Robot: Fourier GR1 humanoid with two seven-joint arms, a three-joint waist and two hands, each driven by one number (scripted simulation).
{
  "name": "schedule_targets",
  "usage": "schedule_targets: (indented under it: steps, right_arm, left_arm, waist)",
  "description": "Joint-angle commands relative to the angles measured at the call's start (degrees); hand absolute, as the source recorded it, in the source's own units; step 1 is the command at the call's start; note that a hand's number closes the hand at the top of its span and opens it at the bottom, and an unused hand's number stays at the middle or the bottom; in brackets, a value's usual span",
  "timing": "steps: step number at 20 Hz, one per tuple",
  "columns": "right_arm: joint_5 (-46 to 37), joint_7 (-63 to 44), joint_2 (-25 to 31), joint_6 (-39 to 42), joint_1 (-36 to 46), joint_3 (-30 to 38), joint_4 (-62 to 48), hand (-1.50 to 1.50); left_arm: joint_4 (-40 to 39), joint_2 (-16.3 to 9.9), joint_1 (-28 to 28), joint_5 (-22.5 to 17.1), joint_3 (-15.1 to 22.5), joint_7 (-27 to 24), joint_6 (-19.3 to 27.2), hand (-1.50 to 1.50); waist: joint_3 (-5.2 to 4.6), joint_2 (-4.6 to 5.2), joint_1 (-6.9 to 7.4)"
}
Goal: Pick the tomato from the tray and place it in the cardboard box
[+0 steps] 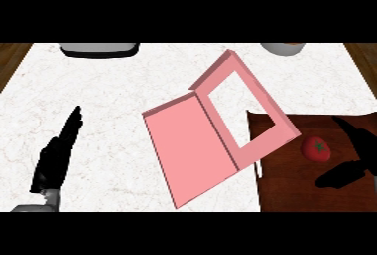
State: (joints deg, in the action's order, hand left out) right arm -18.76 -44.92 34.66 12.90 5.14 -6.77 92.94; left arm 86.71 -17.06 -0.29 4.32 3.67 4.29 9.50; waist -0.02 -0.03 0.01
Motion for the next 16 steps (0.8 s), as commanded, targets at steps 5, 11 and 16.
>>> schedule_targets:
  steps: [5,11,16]
  right_arm:
    - [-5.4,5.0,-4.4,3.1,0.8,4.7,-4.5,-1.50]
    - [-9.9,4.6,-8.5,3.8,4.3,5.1,-7.1,-1.50]
    - [-13.3,11.1,-11.3,-0.9,-3.0,4.8,-7.5,-1.50]
  left_arm:
    - [5.3,2.9,2.5,3.2,-0.2,2.6,-1.3,0.00]
    - [-1.3,4.3,0.9,4.5,-2.7,-1.6,-2.8,0.00]
    - [4.2,1.9,2.4,2.0,-6.3,0.4,-5.8,0.00]
  waist:
    - [0.03,-0.01,0.15]
    - [0.01,0.03,0.13]
    - [0.03,-0.01,0.11]
